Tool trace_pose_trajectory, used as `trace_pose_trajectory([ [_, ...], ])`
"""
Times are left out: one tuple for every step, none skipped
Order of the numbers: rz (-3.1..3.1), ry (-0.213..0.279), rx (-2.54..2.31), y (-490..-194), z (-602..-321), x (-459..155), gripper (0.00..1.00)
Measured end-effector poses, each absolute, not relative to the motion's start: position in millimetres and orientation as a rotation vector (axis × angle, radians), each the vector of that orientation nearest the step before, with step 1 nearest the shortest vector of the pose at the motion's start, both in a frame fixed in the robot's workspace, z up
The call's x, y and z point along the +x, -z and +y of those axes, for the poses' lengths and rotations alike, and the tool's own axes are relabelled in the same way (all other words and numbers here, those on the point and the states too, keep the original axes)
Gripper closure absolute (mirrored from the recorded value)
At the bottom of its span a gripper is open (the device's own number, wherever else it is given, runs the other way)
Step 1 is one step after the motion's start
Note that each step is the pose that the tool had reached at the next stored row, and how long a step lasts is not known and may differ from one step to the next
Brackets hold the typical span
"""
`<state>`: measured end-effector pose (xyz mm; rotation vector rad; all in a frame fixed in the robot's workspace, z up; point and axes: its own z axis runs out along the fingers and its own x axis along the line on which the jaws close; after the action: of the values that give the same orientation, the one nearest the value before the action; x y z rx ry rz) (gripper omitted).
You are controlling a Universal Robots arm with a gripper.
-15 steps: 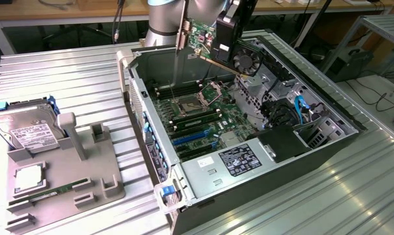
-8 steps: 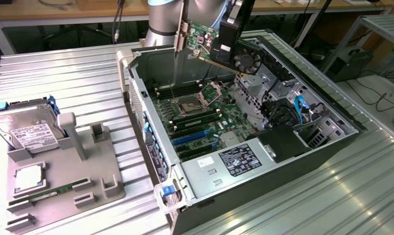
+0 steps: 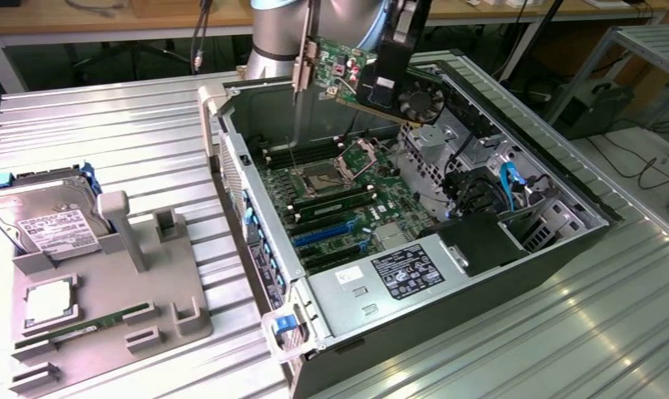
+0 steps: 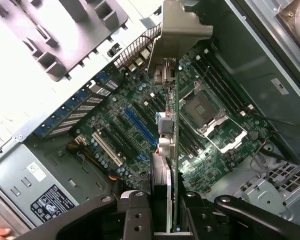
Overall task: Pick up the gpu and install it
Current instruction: 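Insert the gpu into the slot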
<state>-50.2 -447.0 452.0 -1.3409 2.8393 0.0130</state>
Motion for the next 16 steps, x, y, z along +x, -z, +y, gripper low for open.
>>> trace_pose_trajectory([
  [2.832, -0.013, -1.355, -452.0, -447.0, -50.2, 0.73],
  [2.826, -0.013, -1.370, -452.0, -447.0, -50.2, 0.73],
  [2.819, -0.013, -1.384, -452.0, -447.0, -50.2, 0.73],
  [2.810, -0.013, -1.401, -452.0, -447.0, -50.2, 0.73],
  [2.803, -0.013, -1.415, -452.0, -447.0, -50.2, 0.73],
  [2.794, -0.013, -1.434, -452.0, -447.0, -50.2, 0.73],
  [2.787, -0.013, -1.448, -452.0, -447.0, -50.2, 0.73],
  [2.776, -0.013, -1.467, -451.9, -447.0, -50.2, 0.73],
  [2.768, -0.013, -1.483, -452.0, -447.0, -50.2, 0.73],
  [2.759, -0.013, -1.499, -451.9, -447.0, -50.2, 0.73],
  [2.752, -0.013, -1.513, -451.9, -447.0, -50.2, 0.73],
  [2.744, -0.013, -1.528, -452.0, -447.0, -50.2, 0.73],
  [2.735, -0.013, -1.543, -452.0, -447.0, -50.2, 0.73],
  [2.728, -0.013, -1.556, -452.0, -447.0, -50.2, 0.73],
  [2.719, -0.013, -1.571, -452.0, -447.0, -50.2, 0.73],
  [2.712, -0.013, -1.585, -452.0, -447.0, -50.2, 0.73],
])
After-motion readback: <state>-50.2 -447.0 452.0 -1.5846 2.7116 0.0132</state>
